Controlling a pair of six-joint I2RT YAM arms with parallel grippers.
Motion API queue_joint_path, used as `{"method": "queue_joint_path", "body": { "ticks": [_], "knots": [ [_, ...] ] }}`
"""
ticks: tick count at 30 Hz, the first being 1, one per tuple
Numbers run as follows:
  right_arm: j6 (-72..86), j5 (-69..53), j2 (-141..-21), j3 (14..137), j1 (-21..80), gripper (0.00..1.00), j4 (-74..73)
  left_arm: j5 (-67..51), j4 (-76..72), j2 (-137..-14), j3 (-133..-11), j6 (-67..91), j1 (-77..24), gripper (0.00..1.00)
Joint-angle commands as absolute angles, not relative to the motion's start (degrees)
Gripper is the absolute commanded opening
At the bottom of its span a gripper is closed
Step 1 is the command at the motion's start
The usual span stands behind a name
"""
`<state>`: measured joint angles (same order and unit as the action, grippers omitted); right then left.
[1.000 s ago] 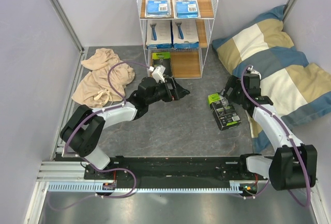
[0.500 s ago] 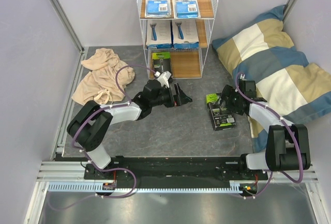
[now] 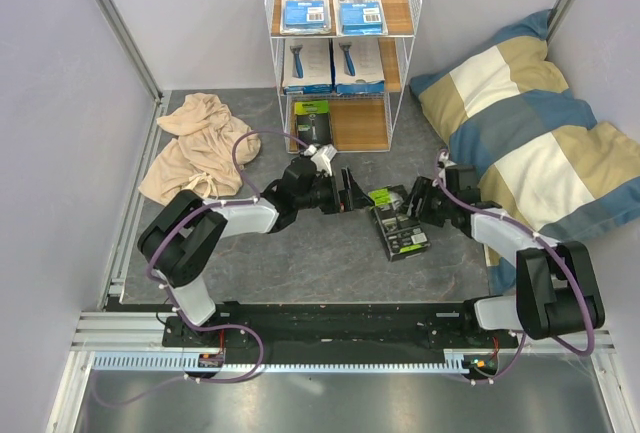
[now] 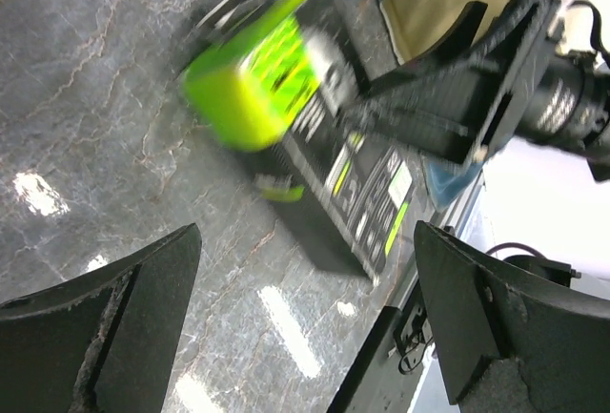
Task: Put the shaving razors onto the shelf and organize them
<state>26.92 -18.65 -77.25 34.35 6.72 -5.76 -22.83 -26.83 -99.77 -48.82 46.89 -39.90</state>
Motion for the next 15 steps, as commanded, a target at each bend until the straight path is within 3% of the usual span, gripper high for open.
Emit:
{"method": "queue_joint_path", "body": {
  "ticks": [1,15],
  "knots": [
    [28.56,-19.69,-77.08,31.55,14.65,0.64,-7.21,-23.99,-27.6,-99.67,-48.17,48.95,-40.34,0.99],
    [35.86,-21.88,-73.3,25.75,25.91,0.6,-5.36,-18.9,-17.49,-86.67,-34.29,54.31,-42.71,0.94]
  ]
}}
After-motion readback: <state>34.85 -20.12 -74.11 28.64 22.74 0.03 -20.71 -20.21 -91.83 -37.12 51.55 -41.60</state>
